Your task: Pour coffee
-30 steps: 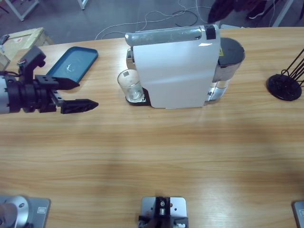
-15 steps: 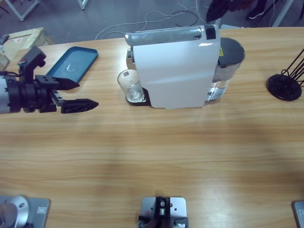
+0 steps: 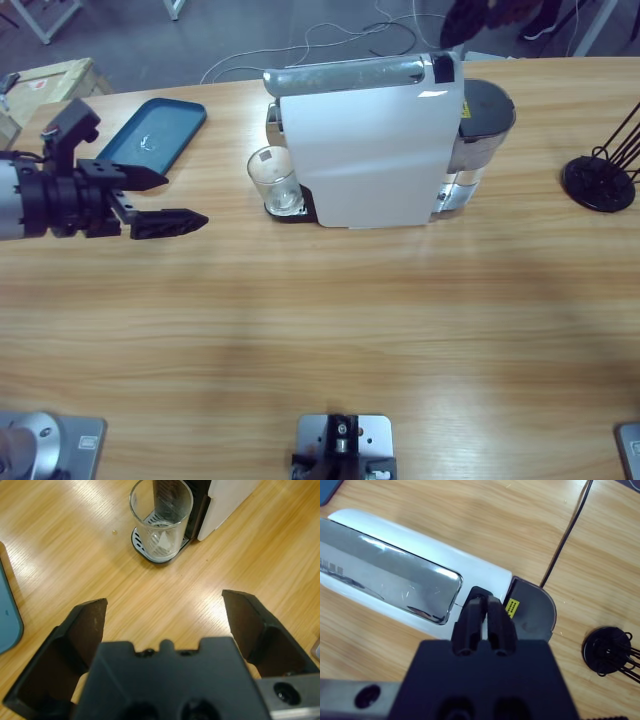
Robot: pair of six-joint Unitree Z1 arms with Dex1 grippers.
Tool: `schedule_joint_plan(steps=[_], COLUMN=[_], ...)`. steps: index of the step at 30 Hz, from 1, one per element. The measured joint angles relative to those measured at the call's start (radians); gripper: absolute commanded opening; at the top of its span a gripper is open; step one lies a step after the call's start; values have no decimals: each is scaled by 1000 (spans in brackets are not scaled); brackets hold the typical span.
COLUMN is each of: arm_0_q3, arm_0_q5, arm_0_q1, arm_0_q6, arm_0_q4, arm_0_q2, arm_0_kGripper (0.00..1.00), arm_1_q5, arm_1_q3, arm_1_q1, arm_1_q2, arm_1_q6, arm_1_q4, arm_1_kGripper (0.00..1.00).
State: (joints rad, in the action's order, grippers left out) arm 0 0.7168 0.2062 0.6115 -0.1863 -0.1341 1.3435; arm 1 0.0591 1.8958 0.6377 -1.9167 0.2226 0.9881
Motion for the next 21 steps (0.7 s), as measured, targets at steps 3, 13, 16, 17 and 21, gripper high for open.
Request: schedule_joint_plan(steps=[3, 13, 16, 17, 21], arm_0_q3=[0, 0, 0, 0, 0], arm_0_q5=[0, -5, -5, -5, -6], arm_0_q1=[0, 0, 0, 0, 0], arm_0_q6=[0, 0, 0, 0, 0], arm_0_q4=[0, 0, 0, 0, 0], arm_0_q2=[2, 23, 23, 23, 23], arm_0_kGripper=[991, 991, 991, 991, 991], arm_1_q5=[0, 0, 0, 0, 0], arm_1_q3=[-2, -7, -11, -15, -29], arm_1_q1=[6, 10, 10, 10, 10], arm_1_q2=[0, 0, 0, 0, 0], arm_1_q6=[-2, -2, -2, -2, -2], arm_1_q4=[0, 0, 0, 0, -6], arm_1_kGripper=[0, 0, 0, 0, 0])
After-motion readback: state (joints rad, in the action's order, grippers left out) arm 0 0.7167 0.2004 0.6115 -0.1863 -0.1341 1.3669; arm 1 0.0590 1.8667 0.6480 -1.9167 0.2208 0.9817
